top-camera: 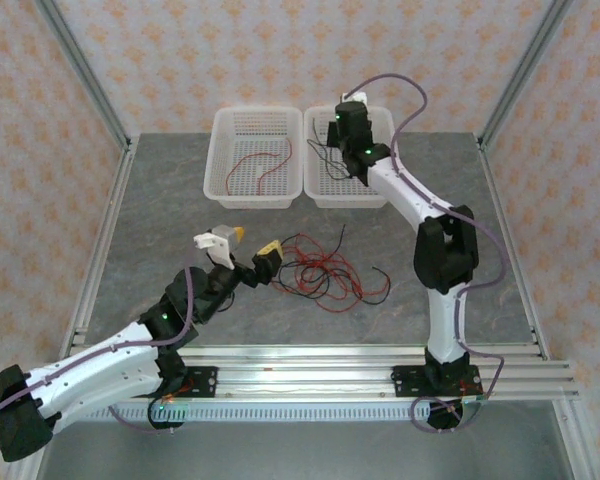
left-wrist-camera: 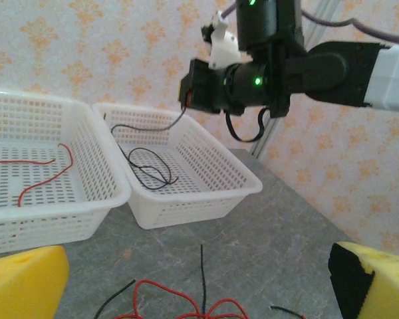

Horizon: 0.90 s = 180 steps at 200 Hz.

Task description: Untangle the cables

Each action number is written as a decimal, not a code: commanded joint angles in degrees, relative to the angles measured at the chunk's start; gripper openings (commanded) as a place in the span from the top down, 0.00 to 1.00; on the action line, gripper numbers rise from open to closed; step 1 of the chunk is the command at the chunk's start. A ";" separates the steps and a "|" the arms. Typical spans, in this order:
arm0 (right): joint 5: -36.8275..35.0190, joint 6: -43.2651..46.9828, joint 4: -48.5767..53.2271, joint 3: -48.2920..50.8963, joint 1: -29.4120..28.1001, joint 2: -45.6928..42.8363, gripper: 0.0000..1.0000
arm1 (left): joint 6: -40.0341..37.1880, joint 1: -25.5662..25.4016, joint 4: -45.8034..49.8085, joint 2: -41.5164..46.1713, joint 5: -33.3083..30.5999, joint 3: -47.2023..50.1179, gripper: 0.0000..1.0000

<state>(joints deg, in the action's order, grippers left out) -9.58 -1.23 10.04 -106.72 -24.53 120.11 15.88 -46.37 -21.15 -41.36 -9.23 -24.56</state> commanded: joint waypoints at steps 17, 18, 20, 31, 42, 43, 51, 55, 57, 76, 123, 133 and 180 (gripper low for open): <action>1.53 -4.99 16.48 -8.03 0.27 8.01 1.00 | 3.54 1.49 4.73 0.88 0.36 -3.26 0.01; 1.60 -5.08 16.80 -8.18 0.28 8.24 1.00 | 3.63 1.52 4.72 0.86 0.36 -3.24 0.01; 1.70 -5.35 17.36 -8.40 0.34 8.68 1.00 | 3.81 1.58 4.67 0.92 0.40 -3.22 0.01; 1.90 -6.50 20.06 -9.45 0.36 10.77 1.00 | 4.69 1.85 4.42 1.19 0.54 -3.14 0.01; 2.64 -7.25 21.42 -10.08 0.54 12.22 1.00 | 5.36 2.16 4.27 1.54 0.93 -3.19 0.01; 2.64 -7.25 21.42 -10.08 0.54 12.22 1.00 | 5.37 2.25 4.27 1.54 0.99 -3.20 0.01; 3.43 -7.76 22.08 -10.54 0.78 13.25 1.00 | 5.64 2.41 4.42 1.72 1.65 -3.22 0.01; 3.85 -7.98 22.37 -10.83 0.82 13.65 1.00 | 5.65 2.50 4.58 1.79 1.88 -3.30 0.01; 4.04 -8.03 22.56 -11.11 0.92 13.85 1.00 | 5.65 2.55 4.68 1.81 2.04 -3.37 0.01; 4.91 -8.55 25.05 -14.30 1.24 16.48 1.00 | 6.58 2.88 7.56 1.48 0.28 -4.69 0.01; 3.82 -9.31 33.09 -24.61 1.53 22.05 0.80 | 9.40 3.34 20.18 -1.79 -5.04 -11.24 0.07; 3.17 -9.49 33.72 -25.07 1.59 21.96 0.71 | 9.99 3.31 22.36 -2.66 -5.43 -12.51 0.08; -2.93 -10.05 38.32 -25.88 1.57 18.92 0.42 | 13.25 3.39 28.85 -6.14 -6.33 -15.81 0.11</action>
<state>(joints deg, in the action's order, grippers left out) -7.14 -10.72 42.81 -131.35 -23.14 141.71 26.28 -43.44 1.30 -46.22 -13.54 -37.93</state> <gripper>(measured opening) 0.531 0.896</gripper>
